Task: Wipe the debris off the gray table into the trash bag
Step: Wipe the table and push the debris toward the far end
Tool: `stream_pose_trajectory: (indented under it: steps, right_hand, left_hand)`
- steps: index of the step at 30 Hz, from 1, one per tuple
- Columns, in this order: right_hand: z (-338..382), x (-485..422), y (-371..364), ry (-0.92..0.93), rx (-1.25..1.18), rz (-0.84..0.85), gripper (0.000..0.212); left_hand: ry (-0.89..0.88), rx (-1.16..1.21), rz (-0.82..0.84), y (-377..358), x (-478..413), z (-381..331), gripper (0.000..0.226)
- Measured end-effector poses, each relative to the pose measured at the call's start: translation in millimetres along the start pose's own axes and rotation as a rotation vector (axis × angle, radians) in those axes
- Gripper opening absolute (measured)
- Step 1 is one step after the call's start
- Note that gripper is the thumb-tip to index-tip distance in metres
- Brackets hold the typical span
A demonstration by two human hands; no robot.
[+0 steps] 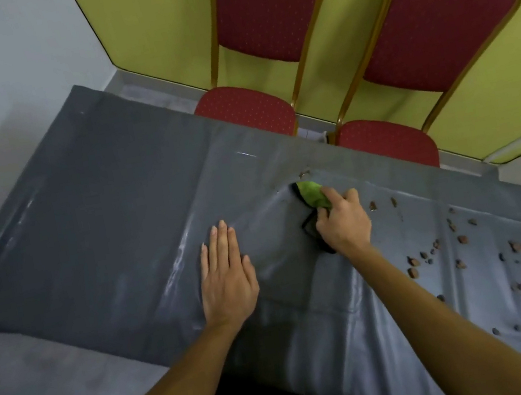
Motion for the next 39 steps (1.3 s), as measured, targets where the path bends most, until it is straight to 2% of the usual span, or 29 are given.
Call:
stream_pose_trajectory:
  steps: [2, 6, 9, 13, 16, 18, 21, 25, 28, 30, 32, 36, 39]
  right_hand:
    - [23.7, 22.4, -14.4, 0.048, -0.055, 0.019, 0.041]
    - [78.5, 65.0, -42.3, 0.374, -0.022, 0.141, 0.042]
    - [83.9, 28.2, -31.7, 0.402, 0.018, 0.11, 0.04]
    - [78.2, -54.4, -10.4, 0.294, 0.073, 0.047, 0.038]
    - [63.1, -112.1, 5.8, 0.076, 0.053, -0.005, 0.04]
    - [53.6, -126.8, 8.8, -0.072, -0.01, -0.026, 0.044]
    - [60.2, -113.0, 1.5, -0.118, -0.055, -0.027, 0.046]
    - [76.0, -43.3, -21.0, 0.031, -0.042, -0.004, 0.044]
    - [79.9, 6.0, -25.8, 0.258, 0.105, -0.036, 0.046]
    - [65.4, -1.4, -14.6, 0.315, 0.187, -0.042, 0.047]
    - [32.7, -27.2, 3.4, 0.231, 0.249, -0.048, 0.049]
    - [-52.5, -70.8, 38.4, -0.084, 0.289, -0.073, 0.047]
    - [-69.4, -67.5, 42.4, -0.255, 0.209, -0.088, 0.044]
  left_hand:
    - [0.003, 0.004, -0.003, -1.9, 0.7, 2.2, 0.061]
    - [-0.006, 0.016, -0.013, -6.1, -0.9, 4.1, 0.063]
    - [-0.016, 0.035, -0.023, -7.9, -2.6, 4.9, 0.063]
    - [-0.016, 0.053, -0.028, -9.2, -1.1, 6.0, 0.061]
    - [-0.01, 0.022, -0.005, -9.7, -0.9, 7.0, 0.062]
    - [-0.006, 0.011, -0.001, -9.5, -0.1, 7.3, 0.062]
    - [-0.007, 0.031, -0.02, -8.6, -2.3, 6.8, 0.062]
    - [-0.006, 0.068, -0.05, -6.3, -4.5, 6.4, 0.061]
    - [-0.012, 0.049, -0.058, -5.8, -3.2, 6.8, 0.062]
    - [-0.011, 0.036, -0.062, -5.1, -3.2, 7.6, 0.062]
    - [-0.011, 0.04, -0.055, -5.0, -2.6, 6.7, 0.062]
    - [-0.019, 0.022, -0.04, -6.8, -1.7, 5.4, 0.062]
    - [-0.007, 0.03, -0.027, -6.9, -2.5, 6.1, 0.061]
Point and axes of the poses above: each hand's wrist, its own x-axis away from the middle knuckle, its own y-axis out of the back of the hand, z = x × y, the point moved 7 cm from there along -x, towards the middle knuckle, and after that the axes turned 7 degrees about -y, right-handed, at the moved point
